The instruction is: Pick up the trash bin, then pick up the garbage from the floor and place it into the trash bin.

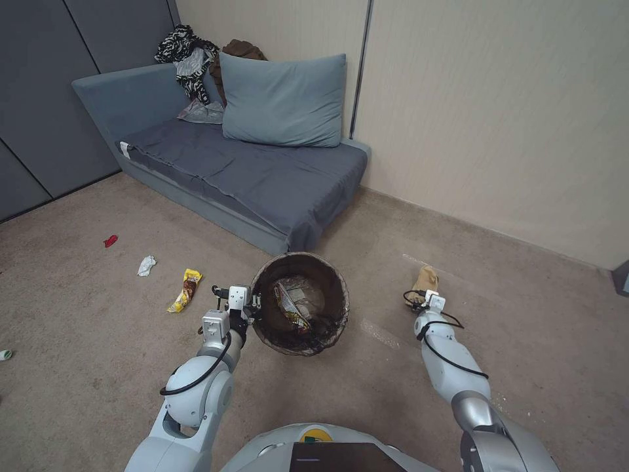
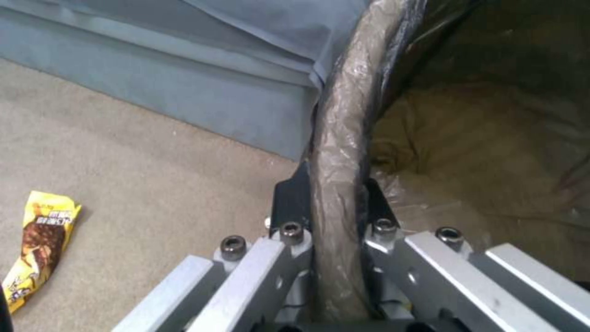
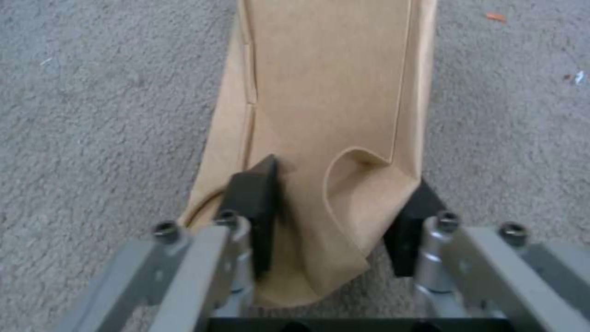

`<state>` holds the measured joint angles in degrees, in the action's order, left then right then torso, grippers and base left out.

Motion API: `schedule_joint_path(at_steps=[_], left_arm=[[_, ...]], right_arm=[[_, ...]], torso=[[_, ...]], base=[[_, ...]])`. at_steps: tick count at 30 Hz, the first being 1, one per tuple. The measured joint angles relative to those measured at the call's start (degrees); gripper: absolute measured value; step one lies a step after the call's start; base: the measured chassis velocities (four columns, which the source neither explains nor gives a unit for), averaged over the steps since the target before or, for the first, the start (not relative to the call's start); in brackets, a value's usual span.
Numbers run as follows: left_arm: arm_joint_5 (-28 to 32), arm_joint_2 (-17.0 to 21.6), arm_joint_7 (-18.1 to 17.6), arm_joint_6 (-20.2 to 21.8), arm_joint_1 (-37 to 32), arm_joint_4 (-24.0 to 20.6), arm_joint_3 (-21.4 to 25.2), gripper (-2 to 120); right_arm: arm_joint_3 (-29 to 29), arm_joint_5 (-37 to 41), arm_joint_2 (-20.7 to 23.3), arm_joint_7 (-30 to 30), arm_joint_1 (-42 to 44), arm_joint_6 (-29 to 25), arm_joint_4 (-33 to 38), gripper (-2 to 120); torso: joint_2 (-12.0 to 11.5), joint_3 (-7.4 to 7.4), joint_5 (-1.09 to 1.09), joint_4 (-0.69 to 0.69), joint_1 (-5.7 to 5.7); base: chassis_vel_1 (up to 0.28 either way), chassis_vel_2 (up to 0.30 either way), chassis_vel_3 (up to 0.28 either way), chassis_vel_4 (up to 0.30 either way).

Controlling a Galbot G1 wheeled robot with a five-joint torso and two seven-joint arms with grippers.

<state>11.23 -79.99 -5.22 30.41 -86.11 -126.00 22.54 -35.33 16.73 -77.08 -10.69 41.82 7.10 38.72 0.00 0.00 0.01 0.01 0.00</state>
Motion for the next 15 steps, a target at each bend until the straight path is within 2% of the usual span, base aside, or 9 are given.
schedule_joint_path(at_steps=[4, 9, 15], left_arm=[[0.02, 0.02, 0.0, 0.0, 0.09, 0.0, -0.04, 3], [0.07, 0.04, 0.02, 0.0, 0.2, 0.02, -0.04, 3], [0.1, 0.04, 0.01, 0.0, 0.26, 0.21, -0.04, 3]], right_arm=[[0.07, -0.13, 0.01, -0.05, -0.02, -0.37, 0.0, 20], [0.16, -0.3, 0.0, -0.09, -0.05, -1.02, -0.04, 11], [0.23, -0.42, -0.01, -0.32, 0.46, -1.78, 0.93, 10]], torso=[[0.0, 0.0, -0.01, 0.0, 0.0], [0.0, 0.0, -0.02, -0.01, 0.0], [0.0, 0.0, -0.02, -0.02, 0.0]], base=[[0.0, 0.0, 0.0, 0.0], [0.0, 0.0, 0.0, 0.0], [0.0, 0.0, 0.0, 0.0]])
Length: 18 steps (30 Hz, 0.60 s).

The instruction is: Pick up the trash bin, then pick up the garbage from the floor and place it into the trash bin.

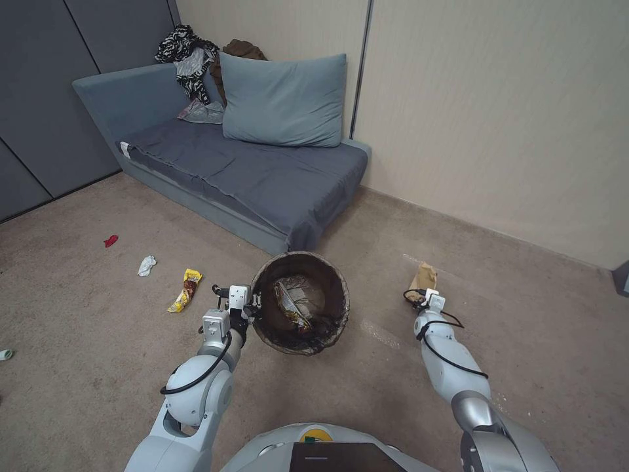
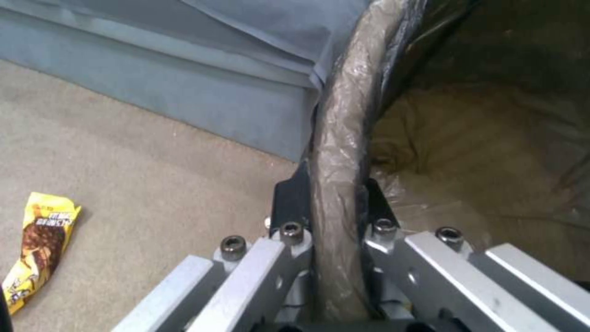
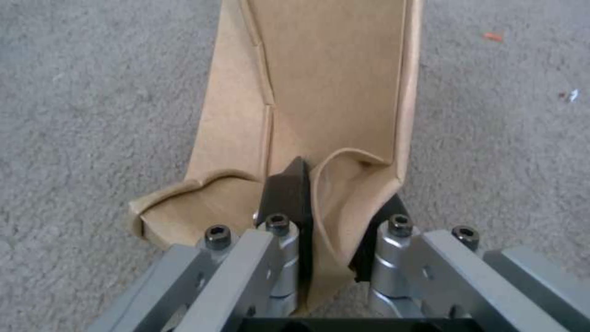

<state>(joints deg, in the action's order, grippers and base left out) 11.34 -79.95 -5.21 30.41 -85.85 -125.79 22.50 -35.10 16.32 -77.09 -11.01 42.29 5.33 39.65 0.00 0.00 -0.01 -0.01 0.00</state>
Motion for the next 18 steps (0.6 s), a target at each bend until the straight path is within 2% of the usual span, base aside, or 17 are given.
schedule_joint_path(at_steps=[10, 12, 16, 18], left_arm=[[0.02, -0.05, -0.01, -0.01, 0.03, 0.08, 0.0, 3], [0.04, -0.08, -0.01, -0.01, 0.05, 0.16, 0.0, 3], [0.05, -0.09, -0.01, -0.01, 0.13, 0.35, -0.03, 3], [0.07, -0.15, -0.02, -0.01, 0.18, 0.52, -0.14, 3]], right_arm=[[0.02, 0.16, -0.02, -1.13, 4.03, -0.05, 8.8, 10], [0.0, 0.55, -0.02, -1.54, 6.57, 0.09, 14.55, 10], [-0.01, 1.14, -0.02, -1.89, 8.82, 0.13, 20.2, 10], [0.15, 2.72, 0.09, -1.48, 11.59, -0.81, 29.07, 10]], torso=[[0.0, 0.0, 0.01, 0.01, 0.0], [0.0, 0.0, 0.01, 0.01, 0.0], [0.0, 0.0, 0.01, 0.02, 0.0], [0.0, 0.0, 0.02, 0.02, 0.0]], base=[[0.0, 0.0, 0.0, 0.0], [0.0, 0.0, 0.0, 0.0], [0.0, 0.0, 0.0, 0.0], [0.0, 0.0, 0.0, 0.0]])
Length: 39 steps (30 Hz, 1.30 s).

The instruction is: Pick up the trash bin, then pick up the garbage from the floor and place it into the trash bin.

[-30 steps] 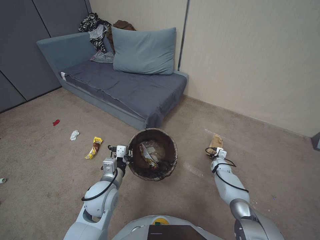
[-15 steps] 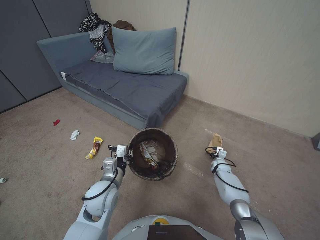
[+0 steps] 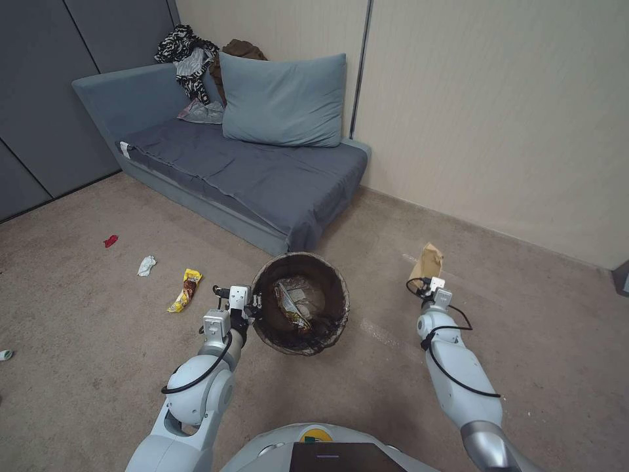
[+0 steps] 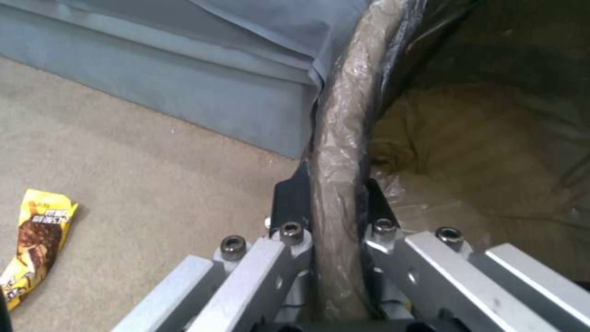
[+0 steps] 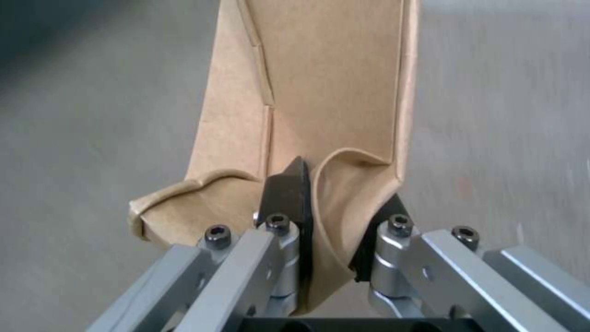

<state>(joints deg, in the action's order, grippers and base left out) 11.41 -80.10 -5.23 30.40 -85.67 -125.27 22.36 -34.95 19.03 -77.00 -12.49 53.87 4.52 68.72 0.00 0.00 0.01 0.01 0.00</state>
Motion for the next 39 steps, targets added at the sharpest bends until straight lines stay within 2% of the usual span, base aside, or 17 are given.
schedule_joint_path(at_steps=[1, 2, 6, 7, 9, 10, 12, 13, 15, 22, 24, 25, 27, 28, 39], left_arm=[[0.02, -0.04, -0.01, 0.0, 0.01, 0.09, -0.03, 3], [0.02, -0.04, -0.01, 0.0, 0.01, 0.09, -0.03, 3], [0.46, -0.08, -0.1, 0.03, 0.08, 0.5, -0.24, 3], [0.46, -0.08, -0.1, 0.03, 0.08, 0.5, -0.24, 3], [1.11, -0.12, -0.33, 0.3, 0.09, 0.48, -0.48, 3], [1.11, -0.12, -0.33, 0.3, 0.09, 0.48, -0.48, 3], [1.95, -0.09, -0.64, 0.85, 0.15, 0.24, -0.7, 3], [1.95, -0.09, -0.64, 0.85, 0.15, 0.24, -0.7, 3], [2.5, 0.0, -0.82, 1.19, 0.2, -0.16, -0.82, 3], [2.84, 0.08, -0.85, 1.48, 0.2, -0.51, -0.97, 3], [2.93, 0.12, -0.94, 1.65, 0.21, -0.55, -1.13, 3], [2.94, 0.09, -0.98, 1.7, 0.22, -0.56, -1.18, 3], [2.95, 0.07, -1.05, 1.75, 0.26, -0.58, -1.29, 3], [2.99, 0.01, -1.12, 1.81, 0.3, -0.64, -1.47, 3], [3.46, 0.03, -1.58, 2.28, 0.31, -1.1, -1.48, 3]], right_arm=[[0.12, 0.5, 0.03, 0.55, 0.84, -0.78, 2.93, 10], [0.12, 0.5, 0.03, 0.55, 0.84, -0.78, 2.93, 10], [1.07, 1.84, 0.13, 5.9, 5.61, -6.73, 17.51, 10], [1.07, 1.84, 0.13, 5.9, 5.61, -6.73, 17.51, 10], [2.08, 1.99, 0.23, 10.48, 8.49, -10.11, 25.87, 10], [2.08, 1.99, 0.23, 10.48, 8.49, -10.11, 25.87, 10], [3.51, 1.26, 0.49, 17.45, 11.95, -14.11, 33.39, 10], [3.51, 1.26, 0.49, 17.45, 11.95, -14.11, 33.39, 10], [5.21, -0.08, 0.84, 23.47, 15.21, -17.47, 38.59, 10], [7.26, -1.07, 1.21, 27.68, 18.43, -19.51, 43.02, 10], [10.06, -2.46, 1.67, 30.34, 20.95, -20.54, 47.0, 10], [10.98, -2.78, 1.91, 30.78, 21.64, -20.63, 48.07, 10], [12.18, -3.29, 2.04, 31.24, 22.34, -20.75, 48.99, 10], [13.29, -3.93, 2.18, 31.6, 22.96, -20.78, 49.58, 10], [18.0, -7.47, 2.83, 32.88, 26.94, -22.41, 48.89, 10]], torso=[[0.0, 0.0, 0.01, 0.0, 0.0], [0.0, 0.0, 0.01, 0.0, 0.0], [0.0, 0.0, -0.01, -0.01, 0.0], [0.0, 0.0, -0.01, -0.01, 0.0], [0.0, 0.0, 0.0, 0.0, 0.0], [0.0, 0.0, 0.0, 0.0, 0.0], [0.0, 0.0, 0.01, 0.0, 0.0], [0.0, 0.0, 0.01, 0.0, 0.0], [0.0, 0.0, 0.0, 0.0, 0.0], [0.0, 0.0, 0.0, 0.01, 0.0], [0.0, 0.0, -0.01, 0.0, 0.0], [0.0, 0.0, 0.01, -0.03, 0.0], [0.0, -0.01, 0.0, 0.01, -0.01], [0.0, 0.0, 0.0, -0.02, 0.0], [0.0, 0.0, -0.01, -0.01, 0.0]], base=[[0.0, 0.0, 0.0, 0.0], [0.0, 0.0, 0.0, 0.0], [0.0, 0.0, 0.0, 0.0], [0.0, 0.0, 0.0, 0.0], [0.0, 0.0, 0.0, 0.0], [0.0, 0.0, 0.0, 0.0], [0.0, 0.0, 0.0, 0.0], [0.0, 0.0, 0.0, 0.0], [0.0, 0.0, 0.0, 0.0], [0.0, 0.0, 0.0, 0.0], [0.0, 0.0, 0.0, 0.0], [0.0, 0.0, 0.0, 0.0], [0.0, 0.0, 0.0, 0.0], [0.0, 0.0, 0.0, 0.0], [0.0, 0.0, 0.0, 0.0]])
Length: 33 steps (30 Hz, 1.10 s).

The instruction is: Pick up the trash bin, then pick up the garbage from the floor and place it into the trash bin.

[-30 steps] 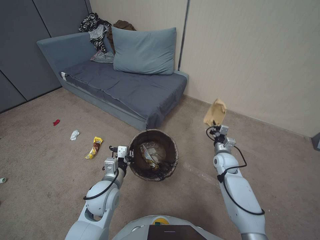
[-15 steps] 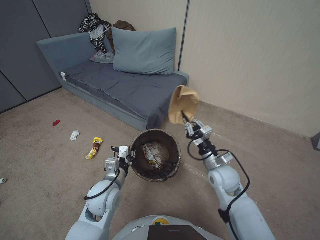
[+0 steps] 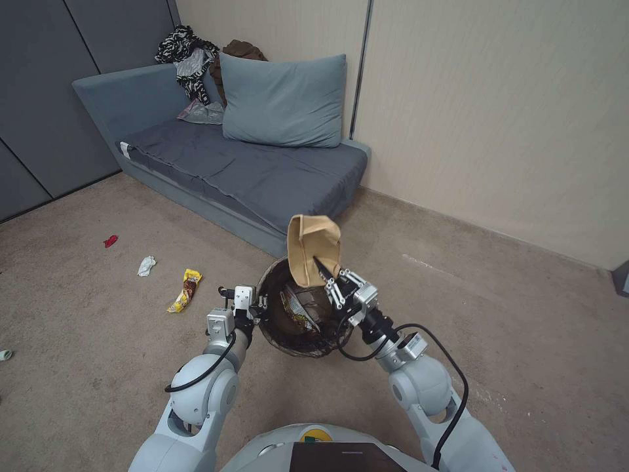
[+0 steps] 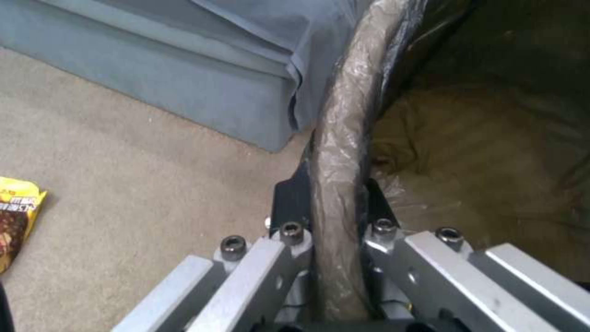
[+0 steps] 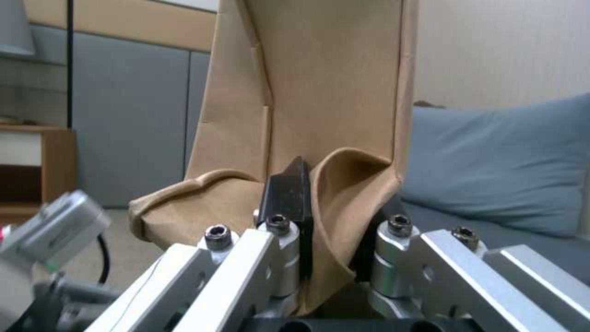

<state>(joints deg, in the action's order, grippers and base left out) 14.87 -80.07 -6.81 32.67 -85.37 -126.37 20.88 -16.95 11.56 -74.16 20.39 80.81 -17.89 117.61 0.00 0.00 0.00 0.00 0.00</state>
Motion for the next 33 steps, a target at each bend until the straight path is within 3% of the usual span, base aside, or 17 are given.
schedule_joint_path(at_steps=[17, 26, 33], left_arm=[[0.63, -0.12, -0.34, 0.24, 0.53, 0.25, -0.11, 3], [0.77, -0.15, -0.36, 0.27, 0.66, 0.27, -0.08, 3], [0.81, -0.19, -0.38, 0.27, 0.67, 0.27, 0.0, 3]], right_arm=[[2.65, -4.33, -0.62, -0.2, 2.03, -2.63, -9.4, 11], [2.77, -5.02, -0.69, -0.12, 2.5, -3.02, -10.02, 48], [2.64, -5.12, -0.79, -0.11, 2.69, -3.21, -10.06, 68]], torso=[[0.0, 0.0, 0.0, 0.0, 0.0], [0.0, 0.0, 0.0, 0.0, 0.0], [0.0, 0.0, 0.0, 0.0, 0.0]], base=[[0.0, 0.0, 0.0, 0.0], [0.0, 0.0, 0.0, 0.0], [0.0, 0.0, 0.0, 0.0]])
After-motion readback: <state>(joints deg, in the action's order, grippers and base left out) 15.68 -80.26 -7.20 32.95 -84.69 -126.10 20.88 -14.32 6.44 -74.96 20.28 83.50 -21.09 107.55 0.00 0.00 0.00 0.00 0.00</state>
